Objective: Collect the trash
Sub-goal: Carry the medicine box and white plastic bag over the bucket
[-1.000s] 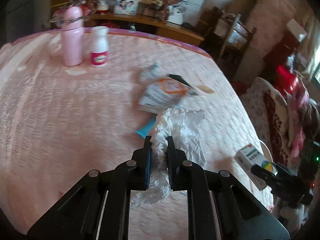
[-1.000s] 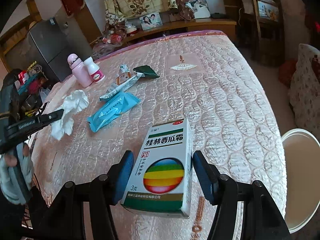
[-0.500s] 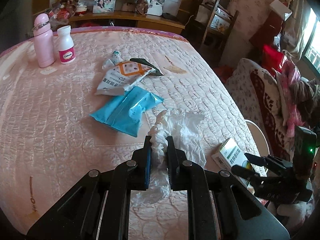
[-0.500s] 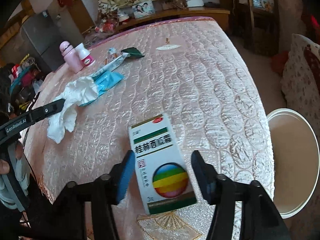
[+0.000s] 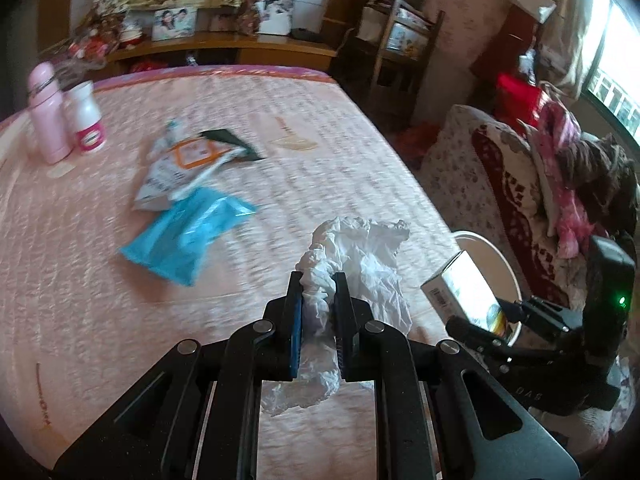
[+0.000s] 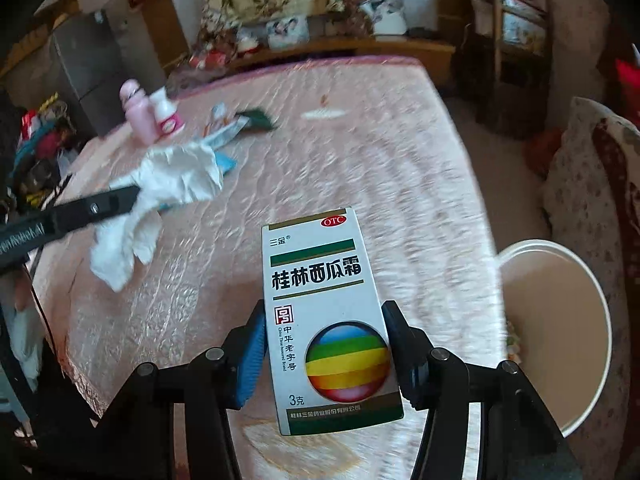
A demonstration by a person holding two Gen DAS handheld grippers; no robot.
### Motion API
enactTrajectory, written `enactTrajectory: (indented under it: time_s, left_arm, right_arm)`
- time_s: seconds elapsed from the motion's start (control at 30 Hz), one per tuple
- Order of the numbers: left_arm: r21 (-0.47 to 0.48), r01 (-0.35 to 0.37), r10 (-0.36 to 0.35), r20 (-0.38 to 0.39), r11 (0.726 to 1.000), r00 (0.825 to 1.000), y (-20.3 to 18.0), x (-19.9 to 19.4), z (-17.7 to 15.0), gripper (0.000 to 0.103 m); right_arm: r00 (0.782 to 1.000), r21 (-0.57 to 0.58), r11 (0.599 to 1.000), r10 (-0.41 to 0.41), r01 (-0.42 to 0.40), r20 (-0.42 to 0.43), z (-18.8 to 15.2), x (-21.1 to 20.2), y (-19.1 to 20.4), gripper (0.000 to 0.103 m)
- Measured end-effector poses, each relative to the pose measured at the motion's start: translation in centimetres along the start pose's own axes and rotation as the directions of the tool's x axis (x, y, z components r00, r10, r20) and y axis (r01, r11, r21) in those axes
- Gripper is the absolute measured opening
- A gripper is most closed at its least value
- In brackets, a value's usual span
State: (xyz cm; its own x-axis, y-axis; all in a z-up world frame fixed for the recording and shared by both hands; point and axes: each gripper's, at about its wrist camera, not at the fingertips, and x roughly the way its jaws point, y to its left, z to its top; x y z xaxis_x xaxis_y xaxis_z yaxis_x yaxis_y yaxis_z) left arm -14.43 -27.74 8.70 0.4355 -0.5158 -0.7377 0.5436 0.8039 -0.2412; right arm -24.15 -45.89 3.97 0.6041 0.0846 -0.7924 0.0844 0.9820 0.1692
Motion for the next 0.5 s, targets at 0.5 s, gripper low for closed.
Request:
enactTrajectory:
  time_s: [0.5]
  left_arm:
    - [0.149,0.089,-0.085,-0.035,0.985,0.996,-11.0,4.2,1.0,0.011]
  right_arm:
    - [0.99,0.171,0.979,-0.127,0.114,0.068,-1.5,-6.2,-9.2,0.054]
